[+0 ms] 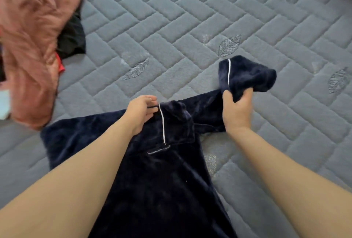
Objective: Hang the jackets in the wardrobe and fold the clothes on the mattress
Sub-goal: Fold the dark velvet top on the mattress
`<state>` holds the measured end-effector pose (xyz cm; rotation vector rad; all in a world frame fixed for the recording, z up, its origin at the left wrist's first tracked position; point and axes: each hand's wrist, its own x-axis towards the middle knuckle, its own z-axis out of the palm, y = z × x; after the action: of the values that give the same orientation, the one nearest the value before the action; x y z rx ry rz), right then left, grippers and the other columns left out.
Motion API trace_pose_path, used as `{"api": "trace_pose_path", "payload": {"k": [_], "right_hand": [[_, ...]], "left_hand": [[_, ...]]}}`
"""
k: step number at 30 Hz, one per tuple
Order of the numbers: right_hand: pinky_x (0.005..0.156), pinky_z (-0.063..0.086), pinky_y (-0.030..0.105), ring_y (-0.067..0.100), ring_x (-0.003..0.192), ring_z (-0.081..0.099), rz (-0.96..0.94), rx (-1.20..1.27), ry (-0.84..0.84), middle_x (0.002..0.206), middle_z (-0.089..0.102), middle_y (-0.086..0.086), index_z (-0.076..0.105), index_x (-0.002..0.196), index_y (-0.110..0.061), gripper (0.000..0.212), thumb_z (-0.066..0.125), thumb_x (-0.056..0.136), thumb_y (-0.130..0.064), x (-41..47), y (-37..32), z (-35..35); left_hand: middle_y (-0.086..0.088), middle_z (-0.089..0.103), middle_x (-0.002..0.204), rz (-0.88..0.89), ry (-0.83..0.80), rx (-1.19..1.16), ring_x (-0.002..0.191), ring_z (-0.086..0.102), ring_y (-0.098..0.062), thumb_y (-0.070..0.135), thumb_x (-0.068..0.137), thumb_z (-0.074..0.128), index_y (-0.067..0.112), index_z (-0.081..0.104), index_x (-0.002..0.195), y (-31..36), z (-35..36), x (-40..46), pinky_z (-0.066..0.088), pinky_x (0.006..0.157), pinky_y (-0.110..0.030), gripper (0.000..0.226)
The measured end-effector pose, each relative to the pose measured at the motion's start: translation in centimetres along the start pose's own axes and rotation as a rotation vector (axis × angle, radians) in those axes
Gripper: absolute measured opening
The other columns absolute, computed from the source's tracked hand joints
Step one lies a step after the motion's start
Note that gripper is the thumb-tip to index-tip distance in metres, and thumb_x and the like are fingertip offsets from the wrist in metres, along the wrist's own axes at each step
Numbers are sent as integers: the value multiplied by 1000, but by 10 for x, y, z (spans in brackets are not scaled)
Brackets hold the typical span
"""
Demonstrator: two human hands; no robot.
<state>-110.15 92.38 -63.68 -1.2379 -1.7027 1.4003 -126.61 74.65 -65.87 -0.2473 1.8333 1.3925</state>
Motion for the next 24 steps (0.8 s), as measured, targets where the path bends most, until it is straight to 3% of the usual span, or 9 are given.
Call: {"api": "trace_pose_path", "payload": {"k": [4,6,8,9,12,14,16,19,24], "right_hand": [[70,44,27,5,70,59,-252,-308,-419,80,62,-4,46,107,-19,19,59,94,-23,-74,-12,70],[87,46,28,14,97,61,-421,-422,-781,108,65,0,49,121,-17,33,63,92,-25,-115,-12,100],[115,29,28,11,136,40,-659,-640,-1126,149,43,-2,40,144,-20,59,63,91,-28,-147,0,119],[121,21,33,12,143,29,-761,-737,-1171,157,32,-2,38,147,-20,60,61,92,-29,-156,8,125],[121,18,47,19,147,24,-670,-818,-904,159,28,3,43,146,-15,53,55,95,-29,-153,22,129],[121,13,48,24,149,17,-480,-956,-659,161,22,7,36,149,-14,57,49,98,-34,-138,26,130],[121,9,50,30,150,9,-339,-1152,-529,163,12,12,25,153,-13,63,43,99,-40,-118,29,132],[119,3,54,32,150,-2,-134,-1236,-512,164,-4,8,9,156,-20,68,35,100,-48,-90,26,141],[118,16,54,36,149,5,131,-1339,-649,164,-11,6,-6,157,-23,75,30,99,-54,-76,25,156]], "left_hand": [[-12,65,124,-60,86,-68,107,63,-30,21,100,39,12,63,107,3,-90,-10,48,93,-40,27],[-14,66,121,-94,94,-115,101,65,-30,31,101,37,13,62,102,-1,-131,-14,50,87,-42,31],[-11,68,114,-162,44,-171,98,66,-29,50,99,38,14,64,105,-9,-163,-20,51,80,-41,45],[-8,69,113,-208,33,-164,101,65,-28,61,94,41,16,65,110,-16,-174,-22,51,79,-41,53],[0,67,114,-310,30,-14,104,63,-24,66,83,58,24,58,120,-43,-180,-32,52,76,-39,56],[-3,66,117,-240,89,48,100,64,-24,36,88,63,19,53,128,-62,-173,-27,56,81,-42,44],[-4,67,107,-198,182,59,95,64,-26,11,87,48,18,55,127,-68,-169,-28,56,87,-44,41],[-6,68,97,-180,228,18,91,65,-28,5,82,39,17,64,113,-66,-183,-32,58,85,-43,41],[-16,65,107,-155,399,198,87,58,-31,16,79,45,6,62,112,-62,-256,-24,47,73,-34,38]]}}
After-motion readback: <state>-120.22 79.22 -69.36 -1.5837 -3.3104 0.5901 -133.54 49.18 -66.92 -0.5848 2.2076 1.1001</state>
